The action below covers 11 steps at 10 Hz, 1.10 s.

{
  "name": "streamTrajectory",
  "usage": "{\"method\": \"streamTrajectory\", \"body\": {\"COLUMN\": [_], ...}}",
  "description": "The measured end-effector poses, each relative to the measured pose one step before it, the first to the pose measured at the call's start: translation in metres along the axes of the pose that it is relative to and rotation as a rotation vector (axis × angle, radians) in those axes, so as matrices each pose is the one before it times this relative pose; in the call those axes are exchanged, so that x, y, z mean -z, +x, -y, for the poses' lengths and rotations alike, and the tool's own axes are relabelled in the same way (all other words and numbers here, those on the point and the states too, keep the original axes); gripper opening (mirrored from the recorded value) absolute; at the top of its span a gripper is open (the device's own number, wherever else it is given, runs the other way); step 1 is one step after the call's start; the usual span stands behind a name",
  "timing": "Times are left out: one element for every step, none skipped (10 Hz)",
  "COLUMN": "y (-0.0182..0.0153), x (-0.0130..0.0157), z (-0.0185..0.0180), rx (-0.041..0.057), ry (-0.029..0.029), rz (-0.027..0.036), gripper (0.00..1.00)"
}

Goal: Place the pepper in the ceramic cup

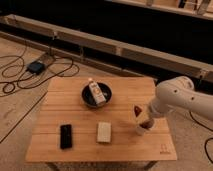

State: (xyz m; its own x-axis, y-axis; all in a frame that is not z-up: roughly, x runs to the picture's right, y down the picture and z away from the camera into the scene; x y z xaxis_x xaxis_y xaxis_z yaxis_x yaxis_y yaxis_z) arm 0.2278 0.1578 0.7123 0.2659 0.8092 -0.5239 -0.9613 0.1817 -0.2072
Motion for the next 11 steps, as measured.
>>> {"method": "streamTrajectory", "body": {"y": [-0.00113,-0.00138,-0.00201,-0.00243,-0.00102,-0.0006,-0.00011,-0.0004,0.00004,-0.00088,-0.00052], "x": [-0.00088,-0.001,-0.00179,-0.00282,-0.00229,-0.00324,-0.00171,-0.00096,-0.00062,0.00024,-0.00033], "z": [0.00306,0.00227,0.00238,0.00278,0.00209,0.00421,0.00396,0.0039,0.00207,0.00263,-0.00047], "rx": [-0.00211,-0.00184,-0.00139,0.00073,-0.00071,-0.00221,-0.00422,-0.00733,-0.00596,-0.00931,-0.00316], "ry": [0.01207,0.00951,0.01139,0.01366,0.0093,0.01659,0.01495,0.01701,0.01176,0.01805,0.00269], "rz": [-0.00075,-0.00055,-0.0019,-0.00393,-0.00563,-0.01206,-0.00786,-0.00634,-0.00443,-0.00212,-0.00046], "gripper": [0.8,0.8,0.8,0.8,0.8,0.8,0.8,0.8,0.8,0.8,0.8]}}
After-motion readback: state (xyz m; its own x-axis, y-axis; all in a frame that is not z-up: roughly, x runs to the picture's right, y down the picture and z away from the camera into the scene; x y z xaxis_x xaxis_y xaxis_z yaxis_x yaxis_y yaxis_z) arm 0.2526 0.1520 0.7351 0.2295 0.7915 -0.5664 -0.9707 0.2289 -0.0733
